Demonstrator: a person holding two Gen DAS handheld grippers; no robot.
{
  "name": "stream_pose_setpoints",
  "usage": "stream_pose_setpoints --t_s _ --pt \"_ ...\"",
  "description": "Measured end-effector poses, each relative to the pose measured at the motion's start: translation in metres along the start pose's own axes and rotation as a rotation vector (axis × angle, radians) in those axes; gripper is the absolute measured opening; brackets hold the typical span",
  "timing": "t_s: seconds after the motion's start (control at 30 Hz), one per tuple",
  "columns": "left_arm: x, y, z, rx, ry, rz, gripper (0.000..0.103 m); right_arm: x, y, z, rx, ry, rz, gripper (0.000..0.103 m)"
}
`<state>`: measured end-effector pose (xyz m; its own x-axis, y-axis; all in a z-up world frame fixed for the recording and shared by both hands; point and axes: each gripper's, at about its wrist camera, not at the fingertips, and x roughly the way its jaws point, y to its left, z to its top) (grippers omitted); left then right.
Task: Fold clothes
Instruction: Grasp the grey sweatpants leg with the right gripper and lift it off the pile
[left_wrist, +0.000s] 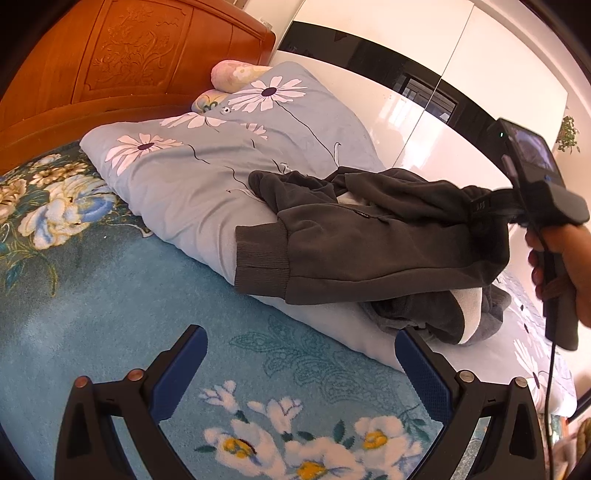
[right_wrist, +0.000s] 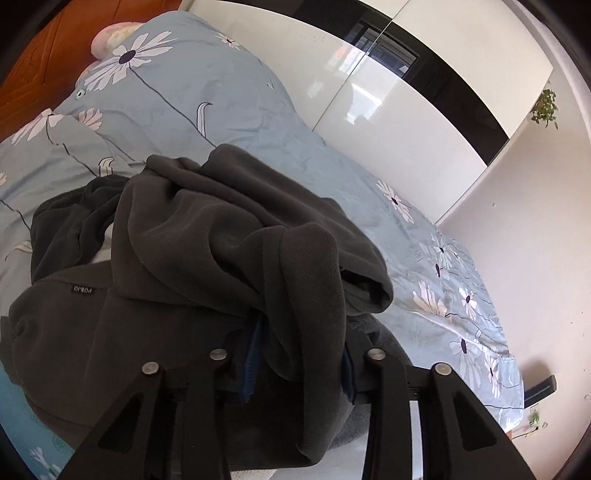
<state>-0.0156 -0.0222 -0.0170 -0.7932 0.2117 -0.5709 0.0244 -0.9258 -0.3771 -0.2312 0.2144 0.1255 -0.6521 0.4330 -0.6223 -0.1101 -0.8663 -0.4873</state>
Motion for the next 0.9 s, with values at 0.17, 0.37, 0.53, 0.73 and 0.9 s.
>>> stream_pose_setpoints --t_s 0.17,0.37,0.53,0.73,0.9 --pt "-0.012 -0.002 -0.005 -0.033 0.023 -0.028 0.103 -0.058 -0.031 0.036 0.005 -0.108 -0.009 0.013" --pt "-0.064 -0.016 -0.005 -0.012 -0.025 -0.077 0.103 -0.153 -0.075 0.047 0.064 -0.276 0.034 0.012" --pt "-0.122 -0.029 0.0 0.01 -0.089 -0.102 0.103 -0.237 -0.103 0.037 0.058 -0.393 0.069 0.011" --pt "-0.185 -0.039 0.005 0.057 -0.113 -0.101 0.103 -0.324 -0.142 -0.008 0.041 -0.47 0.191 0.011" --pt "-0.228 -0.016 0.008 -0.008 -0.09 -0.07 0.103 -0.369 -0.147 -0.067 0.007 -0.491 0.325 0.011"
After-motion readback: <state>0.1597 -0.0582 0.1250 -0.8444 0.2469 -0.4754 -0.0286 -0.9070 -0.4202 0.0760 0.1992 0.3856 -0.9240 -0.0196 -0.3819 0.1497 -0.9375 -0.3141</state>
